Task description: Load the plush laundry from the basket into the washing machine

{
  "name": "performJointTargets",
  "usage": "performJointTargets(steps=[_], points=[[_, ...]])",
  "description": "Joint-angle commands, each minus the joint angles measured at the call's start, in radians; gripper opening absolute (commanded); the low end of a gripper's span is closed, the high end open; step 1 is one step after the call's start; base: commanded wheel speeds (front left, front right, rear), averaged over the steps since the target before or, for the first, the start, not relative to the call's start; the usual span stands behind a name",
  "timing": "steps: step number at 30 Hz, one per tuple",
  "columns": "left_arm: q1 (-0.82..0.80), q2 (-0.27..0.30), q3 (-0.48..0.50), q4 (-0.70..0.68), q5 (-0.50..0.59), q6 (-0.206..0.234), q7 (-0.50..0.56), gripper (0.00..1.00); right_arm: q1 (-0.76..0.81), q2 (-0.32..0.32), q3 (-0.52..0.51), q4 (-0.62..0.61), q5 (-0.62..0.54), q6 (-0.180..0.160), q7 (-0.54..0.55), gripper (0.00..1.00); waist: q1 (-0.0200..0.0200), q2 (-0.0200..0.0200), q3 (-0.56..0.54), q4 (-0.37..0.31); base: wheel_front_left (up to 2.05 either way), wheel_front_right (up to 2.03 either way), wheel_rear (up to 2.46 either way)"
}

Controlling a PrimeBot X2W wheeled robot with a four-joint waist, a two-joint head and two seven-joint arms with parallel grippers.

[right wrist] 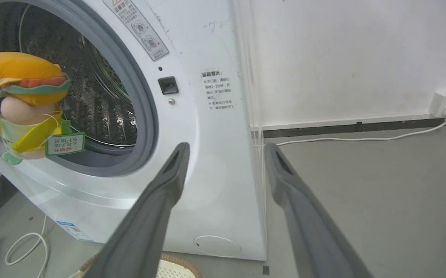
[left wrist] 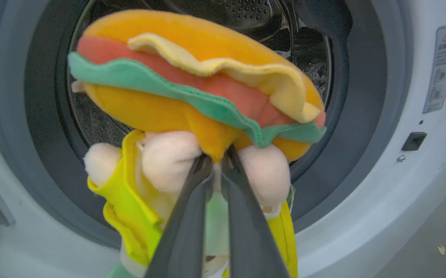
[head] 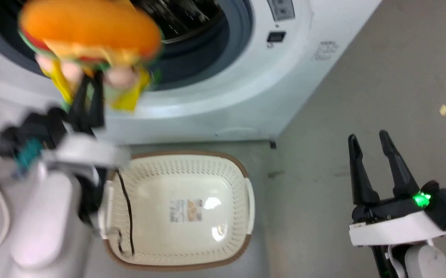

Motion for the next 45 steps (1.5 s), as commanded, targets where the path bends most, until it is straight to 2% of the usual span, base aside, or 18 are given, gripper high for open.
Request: performJointTargets(steps=[1,13,22,28,33,34,35,45], points=[[-0.056,0.013,0.009,0.012,-0.002,-0.005,0.020,0.00,-0.019,0.000,0.000,-0.005,0.012,-0.001,-0.005,1.00,-0.0001,0.0000,0.059,-0.040,0.00,0.00,0.00],[-0.524,0.174,-0.019,0.250,0.048,-0.085,0.266,0.00,-0.086,0.000,0.000,-0.009,0.080,-0.001,-0.005,1.00,-0.0001,0.0000,0.280,-0.164,0.00,0.00,0.00],[-0.847,0.282,-0.079,0.455,0.119,-0.118,0.381,0.00,-0.135,0.000,0.029,-0.007,0.144,-0.001,-0.005,1.00,-0.0001,0.0000,0.387,-0.239,0.00,0.00,0.00],[-0.954,0.306,-0.130,0.599,0.150,-0.127,0.446,0.00,-0.147,0.000,0.033,-0.002,0.163,-0.001,-0.005,1.00,-0.0001,0.0000,0.410,-0.252,0.00,0.00,0.00],[-0.981,0.306,-0.162,0.673,0.147,-0.133,0.433,0.00,-0.154,0.000,0.041,0.003,0.159,-0.001,-0.005,1.00,-0.0001,0.0000,0.406,-0.244,0.00,0.00,0.00],[-0.980,0.289,-0.175,0.707,0.139,-0.134,0.409,0.22,-0.157,0.000,0.034,0.004,0.151,-0.001,-0.005,1.00,-0.0001,0.0000,0.393,-0.232,0.00,0.00,0.00],[-0.977,0.283,-0.179,0.716,0.136,-0.135,0.395,1.00,-0.158,0.000,0.032,0.004,0.147,-0.001,-0.005,1.00,-0.0001,0.0000,0.385,-0.226,0.00,0.00,0.00],[-0.843,0.212,-0.198,0.797,0.078,-0.137,0.197,1.00,-0.137,0.000,-0.014,0.008,0.070,-0.001,-0.005,1.00,-0.0001,0.0000,0.219,-0.147,0.00,0.00,0.00]])
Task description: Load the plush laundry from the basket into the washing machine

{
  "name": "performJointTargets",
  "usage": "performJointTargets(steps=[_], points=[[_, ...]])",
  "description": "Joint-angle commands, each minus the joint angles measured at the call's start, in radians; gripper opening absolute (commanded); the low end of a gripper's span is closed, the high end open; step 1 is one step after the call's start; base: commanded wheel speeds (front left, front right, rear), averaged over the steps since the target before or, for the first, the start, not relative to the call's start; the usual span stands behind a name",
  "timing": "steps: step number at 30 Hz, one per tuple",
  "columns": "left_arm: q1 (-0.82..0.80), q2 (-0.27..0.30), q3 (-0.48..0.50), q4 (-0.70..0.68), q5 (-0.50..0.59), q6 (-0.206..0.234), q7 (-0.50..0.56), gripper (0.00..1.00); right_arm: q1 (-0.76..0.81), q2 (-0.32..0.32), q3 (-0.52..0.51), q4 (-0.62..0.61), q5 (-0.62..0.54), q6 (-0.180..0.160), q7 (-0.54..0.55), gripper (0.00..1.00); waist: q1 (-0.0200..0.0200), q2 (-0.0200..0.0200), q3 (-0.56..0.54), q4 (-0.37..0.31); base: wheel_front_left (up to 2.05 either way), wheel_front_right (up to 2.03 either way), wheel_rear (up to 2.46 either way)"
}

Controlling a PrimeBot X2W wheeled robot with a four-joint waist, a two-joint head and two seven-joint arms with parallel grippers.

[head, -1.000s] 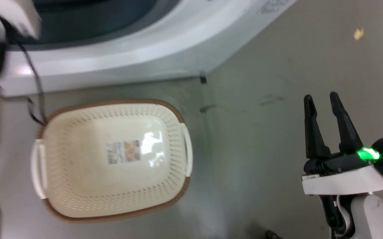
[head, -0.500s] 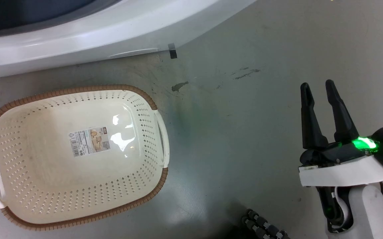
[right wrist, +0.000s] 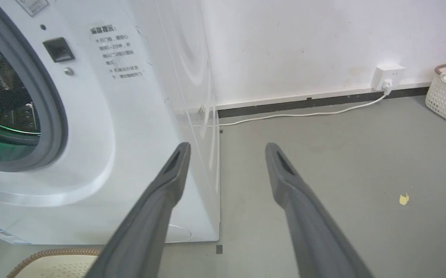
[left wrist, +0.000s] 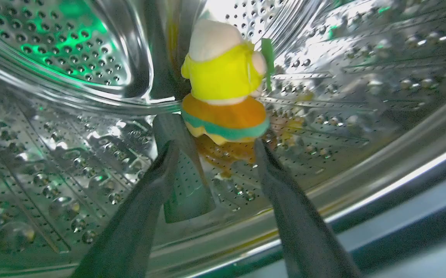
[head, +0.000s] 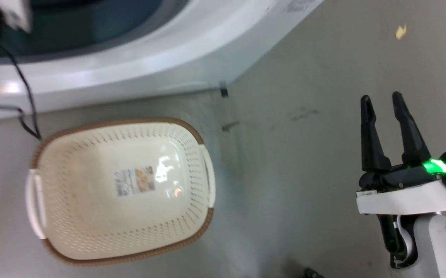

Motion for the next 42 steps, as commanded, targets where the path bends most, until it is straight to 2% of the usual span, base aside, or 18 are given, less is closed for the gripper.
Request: performJointTargets(steps=[1,7,13,20,25,30,35,42], points=[[0.046,-0.018,0.000,0.009,-0.019,-0.003,-0.048,1.00,0.008,0.000,-0.011,0.004,-0.019,-0.001,-0.005,1.00,0.0000,-0.0001,-0.090,0.051,0.00,0.00,0.00],[0.191,-0.088,0.025,-0.001,-0.113,-0.004,-0.175,1.00,0.065,0.000,-0.031,0.012,-0.070,-0.001,-0.005,1.00,0.0000,-0.0001,-0.242,0.120,0.00,0.00,0.00],[0.392,-0.137,0.020,-0.103,-0.158,0.002,-0.228,1.00,0.123,0.000,-0.041,0.019,-0.109,-0.001,-0.005,1.00,0.0000,-0.0001,-0.373,0.186,0.00,0.00,0.00],[0.687,-0.173,0.069,-0.327,-0.204,0.083,-0.249,1.00,0.166,0.000,-0.049,0.024,-0.132,-0.001,-0.005,1.00,0.0000,-0.0001,-0.481,0.244,0.00,0.00,0.00],[0.912,-0.206,0.121,-0.539,-0.224,0.144,-0.251,1.00,0.205,0.000,-0.054,0.029,-0.143,-0.001,-0.005,1.00,0.0000,-0.0001,-0.535,0.283,0.00,0.00,0.00],[1.105,-0.241,0.132,-0.716,-0.174,0.191,-0.251,1.00,0.242,0.000,-0.048,0.039,-0.160,-0.001,-0.005,1.00,0.0000,-0.0001,-0.572,0.317,0.00,0.00,0.00],[1.231,-0.275,0.127,-0.784,-0.134,0.224,-0.251,1.00,0.264,0.000,-0.041,0.049,-0.159,-0.001,-0.005,1.00,0.0000,-0.0001,-0.597,0.336,0.00,0.00,0.00],[1.319,-0.304,0.125,-0.783,-0.112,0.246,-0.251,1.00,0.293,0.000,-0.029,0.065,-0.158,-0.001,-0.005,1.00,0.0000,-0.0001,-0.615,0.346,0.00,0.00,0.00]])
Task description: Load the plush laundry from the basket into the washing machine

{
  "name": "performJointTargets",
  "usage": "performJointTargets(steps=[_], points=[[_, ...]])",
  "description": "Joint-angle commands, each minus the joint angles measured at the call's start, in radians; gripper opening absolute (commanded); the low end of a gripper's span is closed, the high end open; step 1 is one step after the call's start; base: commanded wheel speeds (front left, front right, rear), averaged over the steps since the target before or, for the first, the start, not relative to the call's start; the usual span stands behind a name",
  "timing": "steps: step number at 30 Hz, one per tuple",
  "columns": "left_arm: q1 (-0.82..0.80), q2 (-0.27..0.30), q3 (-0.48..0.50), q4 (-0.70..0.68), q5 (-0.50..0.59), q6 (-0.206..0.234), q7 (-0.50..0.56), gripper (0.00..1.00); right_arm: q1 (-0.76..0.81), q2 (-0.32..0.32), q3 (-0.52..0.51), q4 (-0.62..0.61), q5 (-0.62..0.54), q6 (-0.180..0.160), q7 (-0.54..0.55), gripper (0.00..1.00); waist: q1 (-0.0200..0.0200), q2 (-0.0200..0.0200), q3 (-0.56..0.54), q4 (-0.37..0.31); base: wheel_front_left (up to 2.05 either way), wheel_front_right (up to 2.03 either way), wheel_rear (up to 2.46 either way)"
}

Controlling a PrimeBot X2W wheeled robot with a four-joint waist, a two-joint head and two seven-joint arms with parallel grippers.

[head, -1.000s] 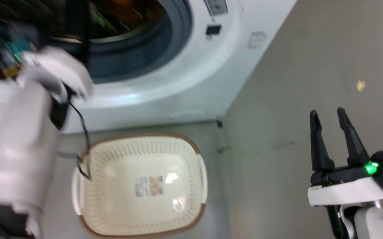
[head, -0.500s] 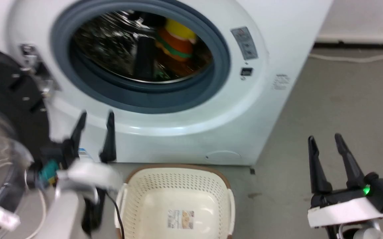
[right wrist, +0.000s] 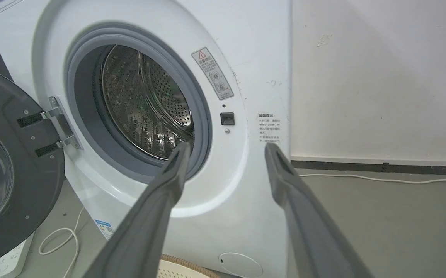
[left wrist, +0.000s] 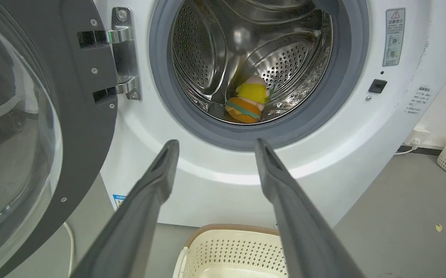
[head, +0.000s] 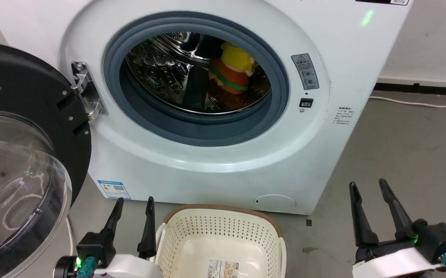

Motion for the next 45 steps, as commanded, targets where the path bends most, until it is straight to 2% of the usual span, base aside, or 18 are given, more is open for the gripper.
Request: performJointTargets(steps=[1,2,3,45], points=[[0.015,-0.003,0.007,-0.002,0.005,0.007,-0.005,1.00,0.017,0.000,0.004,0.006,-0.002,-0.001,-0.005,1.00,0.0001,0.0000,-0.001,0.000,0.00,0.00,0.00],[0.021,-0.005,0.011,-0.002,0.006,0.008,-0.005,1.00,0.019,0.000,0.005,0.009,0.000,-0.001,-0.005,1.00,0.0001,0.0000,-0.001,0.001,0.00,0.00,0.00],[0.012,-0.004,0.008,-0.001,0.001,0.005,0.000,0.00,0.010,0.000,0.005,0.007,0.001,0.000,0.000,0.00,0.0001,0.0000,-0.002,0.001,0.00,0.00,0.00],[0.017,-0.041,0.071,-0.046,0.096,-0.032,0.081,0.00,0.005,0.000,-0.004,-0.005,-0.059,0.000,0.080,0.00,0.0001,0.0000,-0.016,0.008,0.00,0.00,0.00]])
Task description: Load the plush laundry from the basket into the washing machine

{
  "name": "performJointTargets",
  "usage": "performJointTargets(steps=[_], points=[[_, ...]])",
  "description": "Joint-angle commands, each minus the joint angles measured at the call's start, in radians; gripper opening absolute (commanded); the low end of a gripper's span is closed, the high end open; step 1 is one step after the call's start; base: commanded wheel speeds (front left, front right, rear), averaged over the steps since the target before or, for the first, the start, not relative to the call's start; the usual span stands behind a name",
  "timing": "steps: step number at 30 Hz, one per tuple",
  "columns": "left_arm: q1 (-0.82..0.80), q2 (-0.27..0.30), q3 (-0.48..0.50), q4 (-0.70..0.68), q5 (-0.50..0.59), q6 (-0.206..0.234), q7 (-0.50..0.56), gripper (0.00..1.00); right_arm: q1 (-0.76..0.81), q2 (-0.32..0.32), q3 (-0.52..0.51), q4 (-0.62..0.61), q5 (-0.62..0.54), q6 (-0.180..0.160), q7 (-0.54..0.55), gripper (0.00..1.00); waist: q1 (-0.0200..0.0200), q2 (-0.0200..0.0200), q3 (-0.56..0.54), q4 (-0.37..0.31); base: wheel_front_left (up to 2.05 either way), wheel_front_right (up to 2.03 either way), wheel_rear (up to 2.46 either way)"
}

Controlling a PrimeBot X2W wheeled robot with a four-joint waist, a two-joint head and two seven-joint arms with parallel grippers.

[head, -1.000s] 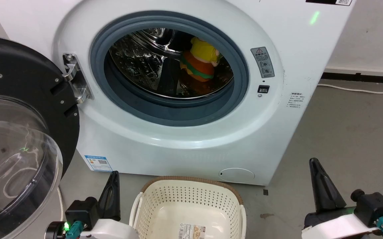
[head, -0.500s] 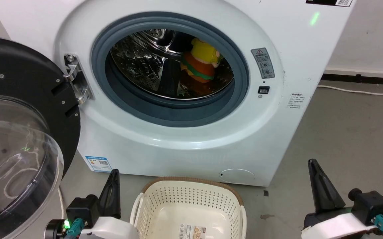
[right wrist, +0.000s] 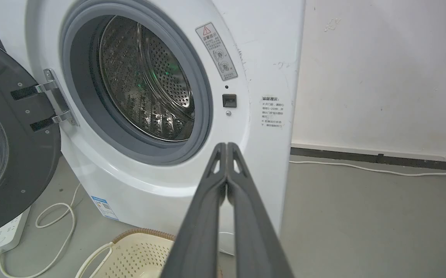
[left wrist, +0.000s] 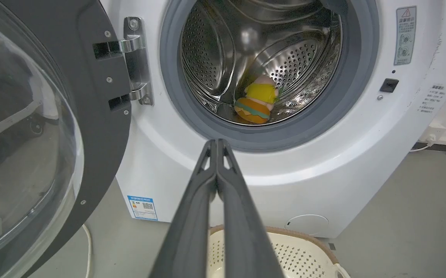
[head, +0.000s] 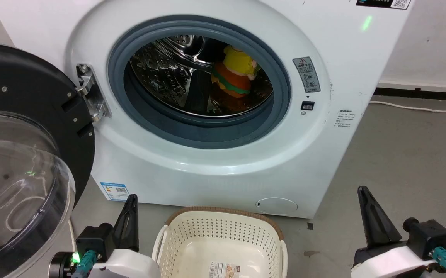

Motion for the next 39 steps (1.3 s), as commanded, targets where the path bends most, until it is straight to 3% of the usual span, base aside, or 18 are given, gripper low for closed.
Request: performJointTargets(steps=[1,39], points=[[0.005,-0.006,0.006,-0.006,0.012,-0.003,0.005,0.00,-0.004,0.000,-0.003,-0.006,-0.008,0.000,0.003,0.00,0.0000,0.0000,0.000,0.000,0.00,0.00,0.00],[0.010,-0.042,0.069,-0.050,0.105,-0.040,0.083,0.00,-0.009,0.000,-0.012,-0.019,-0.066,-0.001,0.081,0.00,0.0000,0.0000,-0.013,0.006,0.00,0.00,0.00]])
